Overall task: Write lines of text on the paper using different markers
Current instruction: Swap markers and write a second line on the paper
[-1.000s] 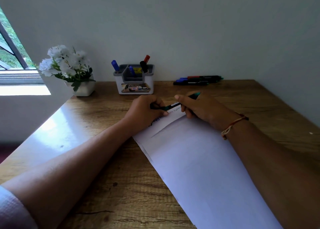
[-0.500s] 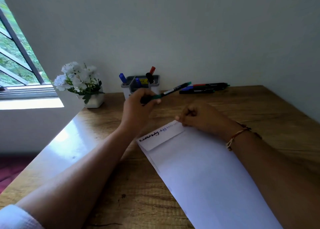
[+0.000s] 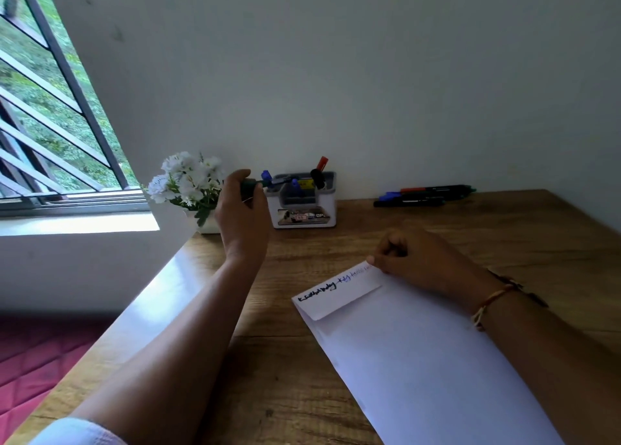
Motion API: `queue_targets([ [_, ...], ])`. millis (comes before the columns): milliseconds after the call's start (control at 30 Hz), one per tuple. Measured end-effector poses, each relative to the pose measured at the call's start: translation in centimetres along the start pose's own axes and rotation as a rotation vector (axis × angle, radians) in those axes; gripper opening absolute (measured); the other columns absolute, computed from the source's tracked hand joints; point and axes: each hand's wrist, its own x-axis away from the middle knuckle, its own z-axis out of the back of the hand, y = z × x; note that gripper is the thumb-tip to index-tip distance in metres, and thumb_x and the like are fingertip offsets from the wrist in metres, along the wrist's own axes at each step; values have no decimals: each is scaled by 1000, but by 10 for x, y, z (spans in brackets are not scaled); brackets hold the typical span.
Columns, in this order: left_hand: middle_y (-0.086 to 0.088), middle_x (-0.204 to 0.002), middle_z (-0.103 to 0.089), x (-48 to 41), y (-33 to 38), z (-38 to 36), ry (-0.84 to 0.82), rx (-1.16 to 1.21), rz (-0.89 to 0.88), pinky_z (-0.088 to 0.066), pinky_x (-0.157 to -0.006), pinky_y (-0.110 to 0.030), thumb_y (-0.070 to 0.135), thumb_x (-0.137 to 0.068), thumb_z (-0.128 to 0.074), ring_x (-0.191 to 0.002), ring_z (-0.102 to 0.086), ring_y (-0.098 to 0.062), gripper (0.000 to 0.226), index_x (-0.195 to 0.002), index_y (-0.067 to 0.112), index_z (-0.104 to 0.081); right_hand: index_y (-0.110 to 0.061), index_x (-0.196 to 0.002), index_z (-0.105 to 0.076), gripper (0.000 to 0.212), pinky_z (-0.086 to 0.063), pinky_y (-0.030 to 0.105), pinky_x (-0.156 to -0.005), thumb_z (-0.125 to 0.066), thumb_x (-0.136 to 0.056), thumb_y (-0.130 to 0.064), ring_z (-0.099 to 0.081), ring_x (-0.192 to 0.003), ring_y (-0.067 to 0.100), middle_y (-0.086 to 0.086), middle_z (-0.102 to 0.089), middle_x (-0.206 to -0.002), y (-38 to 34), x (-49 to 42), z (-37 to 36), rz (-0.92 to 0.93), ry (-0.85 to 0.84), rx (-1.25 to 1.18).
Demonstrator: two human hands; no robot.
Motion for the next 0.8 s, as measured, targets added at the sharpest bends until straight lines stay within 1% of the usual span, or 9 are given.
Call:
queue_targets([
  [100, 21, -87, -56, 1, 0, -3, 8, 12, 15, -39, -64, 2, 11, -92, -65, -79, -56, 22, 23, -111, 9, -52, -33, -81, -73, 24, -53, 30, -70, -71, -83, -56, -65, -78, 5, -12, -71, -79, 1, -1, -1, -14, 8, 26],
  [167, 22, -84, -55, 0, -1, -4, 12, 2, 11, -39, -61, 2, 12, -92, -65, -77, -55, 23, 22, -108, 10, -50, -33, -82, -73, 25, -55, 31, -72, -70, -82, -58, -64, -79, 4, -14, -70, -81, 2, -2, -2, -22, 9, 37],
  [267, 22, -82, -57, 0, -2, -4, -9, -23, -4, -42, -60, -2, 15, -94, -64, -74, -59, 15, 18, -101, 22, -49, -33, -84, -73, 25, -56, 32, -73, -70, -82, -58, -64, -80, 4, -15, -70, -83, 4, -3, -3, -26, 15, 49],
  [333, 21, -82, -60, 1, -5, -5, -36, -44, -25, -48, -63, -11, 16, -94, -63, -75, -61, 6, 17, -98, 28, -51, -33, -85, -73, 26, -55, 30, -72, -69, -83, -58, -64, -80, 4, -14, -70, -84, 3, -3, -4, -28, 10, 53],
  [400, 13, -89, -66, 2, -7, -7, -76, -57, -53, -55, -71, -24, 15, -95, -62, -78, -63, -4, 11, -101, 23, -59, -33, -86, -73, 25, -52, 26, -69, -69, -83, -57, -63, -81, 4, -15, -70, -85, 3, -4, -4, -35, 7, 50],
  [467, 6, -105, -68, 3, -6, -9, -126, -46, -73, -58, -79, -30, 11, -96, -60, -91, -66, -9, 20, -114, 17, -64, -33, -87, -73, 23, -50, 25, -68, -69, -84, -56, -63, -83, 3, -15, -70, -86, 2, -4, -4, -41, 6, 46],
  [567, 3, -117, -60, 5, -3, -10, -205, -105, -132, -57, -86, -29, 6, -97, -59, -101, -62, -12, 33, -128, 13, -64, -33, -88, -72, 22, -46, 23, -66, -70, -85, -54, -62, -85, 3, -16, -69, -88, 1, -3, -4, -52, 2, 34],
  [667, -5, -122, -56, 7, -5, -12, -301, -220, -145, -52, -94, -34, 8, -96, -60, -111, -55, -19, 36, -131, 14, -63, -33, -87, -73, 22, -44, 22, -65, -70, -85, -54, -62, -84, 2, -17, -68, -87, -1, -2, -4, -53, 4, 33],
  [800, 4, -114, -46, 10, -8, -11, -402, -311, -102, -46, -93, -31, 12, -95, -62, -111, -48, -20, 41, -136, 18, -60, -32, -87, -74, 22, -49, 24, -69, -70, -85, -54, -62, -83, 3, -15, -69, -88, -4, 0, -3, -59, 3, 26],
])
